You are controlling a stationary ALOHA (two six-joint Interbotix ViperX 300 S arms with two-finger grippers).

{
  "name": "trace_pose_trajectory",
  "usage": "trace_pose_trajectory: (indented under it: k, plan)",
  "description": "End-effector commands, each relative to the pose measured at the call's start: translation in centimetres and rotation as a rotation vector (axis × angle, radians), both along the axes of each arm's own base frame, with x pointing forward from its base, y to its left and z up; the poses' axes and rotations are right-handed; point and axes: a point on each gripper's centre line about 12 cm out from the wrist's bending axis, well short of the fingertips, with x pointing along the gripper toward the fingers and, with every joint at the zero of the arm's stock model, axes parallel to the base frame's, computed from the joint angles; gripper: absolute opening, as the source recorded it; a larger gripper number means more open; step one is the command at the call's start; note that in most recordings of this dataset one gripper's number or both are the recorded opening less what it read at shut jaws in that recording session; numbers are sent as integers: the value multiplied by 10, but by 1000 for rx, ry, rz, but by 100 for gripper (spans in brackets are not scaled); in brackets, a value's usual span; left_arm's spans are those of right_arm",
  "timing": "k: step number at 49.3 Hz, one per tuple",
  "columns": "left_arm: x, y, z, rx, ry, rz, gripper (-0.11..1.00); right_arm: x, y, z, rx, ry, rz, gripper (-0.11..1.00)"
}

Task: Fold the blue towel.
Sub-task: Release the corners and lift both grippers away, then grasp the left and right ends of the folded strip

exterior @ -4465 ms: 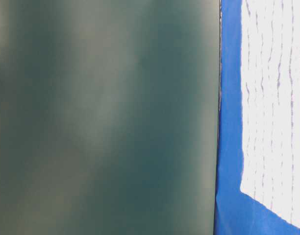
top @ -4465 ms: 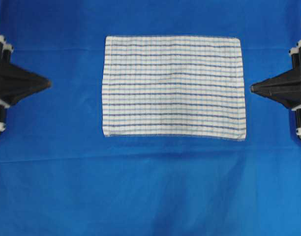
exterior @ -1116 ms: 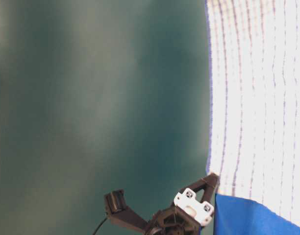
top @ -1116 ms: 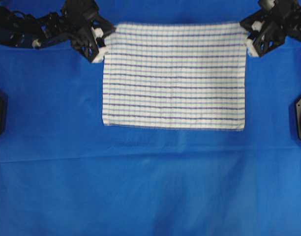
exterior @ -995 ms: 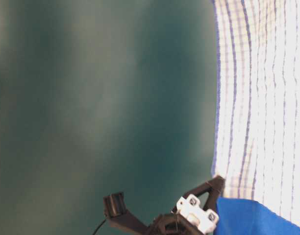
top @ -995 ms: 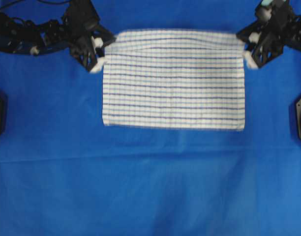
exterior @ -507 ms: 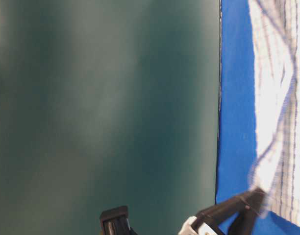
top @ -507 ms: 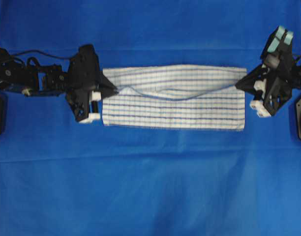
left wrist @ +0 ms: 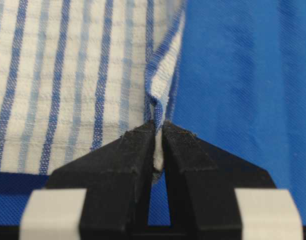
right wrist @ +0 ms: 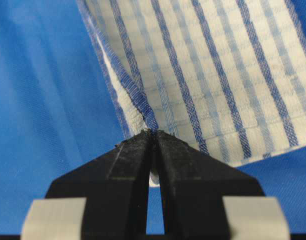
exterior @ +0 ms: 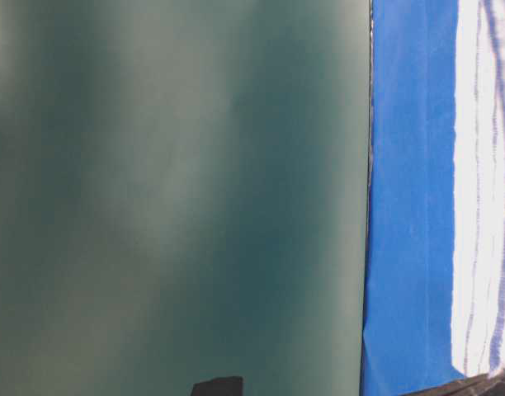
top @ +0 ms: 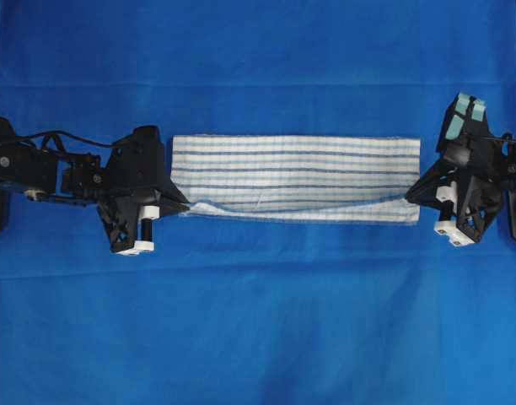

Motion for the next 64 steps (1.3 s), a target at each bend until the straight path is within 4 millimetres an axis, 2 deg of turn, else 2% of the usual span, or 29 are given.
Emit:
trace_pose_trajectory:
  k: [1, 11, 25, 29, 35, 37, 39, 41, 48, 57, 64]
  plan:
    - [4, -2, 9, -2, -37, -4, 2, 2, 1, 0, 4, 6, 0, 5]
    - [8, -1, 11, -2, -51, -2, 2, 6, 2, -9, 9, 50, 0, 5]
    - [9, -2, 12, -3, -54, -4, 6, 9, 1, -9, 9, 53, 0, 8]
    - [10, -2, 14, -3, -60, -4, 23, 10, 1, -7, 7, 46, 1, 32]
    - [10, -2, 21, 8, -72, -13, 63, 12, 1, 0, -8, 20, 12, 65]
    - [11, -1, 24, 13, -81, -17, 74, 13, 0, 4, -15, 8, 16, 70]
    - [10, 1, 28, 17, -89, -14, 83, 14, -1, 8, -27, -7, 20, 69]
    - [10, 5, 33, 23, -100, -7, 88, 14, -3, 12, -37, -16, 21, 67]
    - [8, 25, 43, 50, -126, 37, 81, 8, -22, 21, -90, -29, -27, 66]
    - [7, 54, 44, 74, -127, 113, 82, -2, -51, 22, -154, -2, -114, 66]
    - [7, 64, 45, 79, -127, 141, 82, -7, -63, 19, -175, 41, -150, 66]
